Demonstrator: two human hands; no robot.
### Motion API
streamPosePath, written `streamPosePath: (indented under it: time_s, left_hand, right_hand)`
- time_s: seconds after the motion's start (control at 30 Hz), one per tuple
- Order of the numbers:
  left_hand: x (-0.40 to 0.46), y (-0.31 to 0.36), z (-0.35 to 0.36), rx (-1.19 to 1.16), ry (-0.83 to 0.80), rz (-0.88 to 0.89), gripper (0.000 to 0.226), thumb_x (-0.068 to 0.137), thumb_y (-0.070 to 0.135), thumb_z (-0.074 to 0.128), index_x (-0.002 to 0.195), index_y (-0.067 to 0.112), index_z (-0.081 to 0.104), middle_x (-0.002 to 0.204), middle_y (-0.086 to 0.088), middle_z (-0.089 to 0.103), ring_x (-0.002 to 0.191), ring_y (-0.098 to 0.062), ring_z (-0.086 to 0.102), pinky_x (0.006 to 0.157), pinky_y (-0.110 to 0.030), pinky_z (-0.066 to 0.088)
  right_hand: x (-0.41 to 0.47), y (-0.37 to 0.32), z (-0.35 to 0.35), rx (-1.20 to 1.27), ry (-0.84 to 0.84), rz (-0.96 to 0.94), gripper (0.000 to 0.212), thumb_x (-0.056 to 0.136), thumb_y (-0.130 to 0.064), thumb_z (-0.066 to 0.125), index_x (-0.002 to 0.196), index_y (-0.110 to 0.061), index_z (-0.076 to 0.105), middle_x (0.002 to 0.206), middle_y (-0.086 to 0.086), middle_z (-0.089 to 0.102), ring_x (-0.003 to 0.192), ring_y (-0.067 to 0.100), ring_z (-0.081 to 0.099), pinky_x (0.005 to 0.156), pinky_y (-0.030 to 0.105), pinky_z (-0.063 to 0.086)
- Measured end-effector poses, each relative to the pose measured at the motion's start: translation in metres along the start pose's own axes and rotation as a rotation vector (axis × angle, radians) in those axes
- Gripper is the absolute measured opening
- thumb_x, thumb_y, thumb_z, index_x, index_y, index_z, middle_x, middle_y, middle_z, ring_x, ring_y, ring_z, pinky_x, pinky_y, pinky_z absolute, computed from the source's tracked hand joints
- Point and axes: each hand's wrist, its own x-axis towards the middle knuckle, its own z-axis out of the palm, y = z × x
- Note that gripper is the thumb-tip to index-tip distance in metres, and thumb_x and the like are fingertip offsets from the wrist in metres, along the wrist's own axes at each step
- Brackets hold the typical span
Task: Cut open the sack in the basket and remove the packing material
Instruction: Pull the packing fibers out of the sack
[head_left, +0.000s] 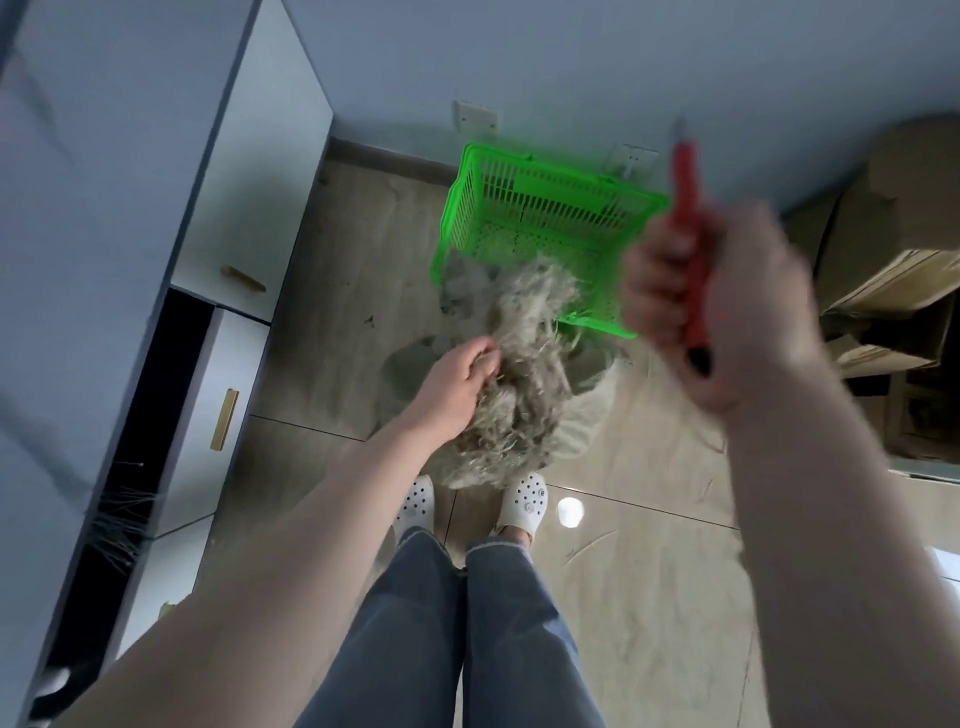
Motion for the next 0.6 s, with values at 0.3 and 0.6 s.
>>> streamPosePath:
  time_s: [0.3,0.6]
  left_hand:
    - [-0.002,0.034,-0.005,-0.589,0.143,-0.046,0.016,0.101,0.027,0.047,0.092,0.022,0.061,0.096,-0.005,0.067,0.095,-0.026,0.065,0.088,-0.043,0.052]
    - [-0.003,0.013,-0.03,-0.207,0.803,0.064,0.019,0.098,0.009,0.048,0.108,0.015,0.063,0.109,0.01,0.061,0.105,-0.009,0.057,0.098,-0.026,0.044]
  right_hand:
    - [0.022,0.091,-0.041,-1.121,0.339,0.27,0.086,0.073,-0.075,0.059,0.12,-0.004,0.048,0.109,0.012,0.061,0.091,0.026,0.062,0.073,0.038,0.054]
    - [0.017,0.117,-0.056,-0.289,0.718,-0.034,0.035,0.084,0.004,0.067,0.079,-0.02,0.041,0.08,-0.001,0.053,0.072,0.015,0.065,0.06,0.032,0.059]
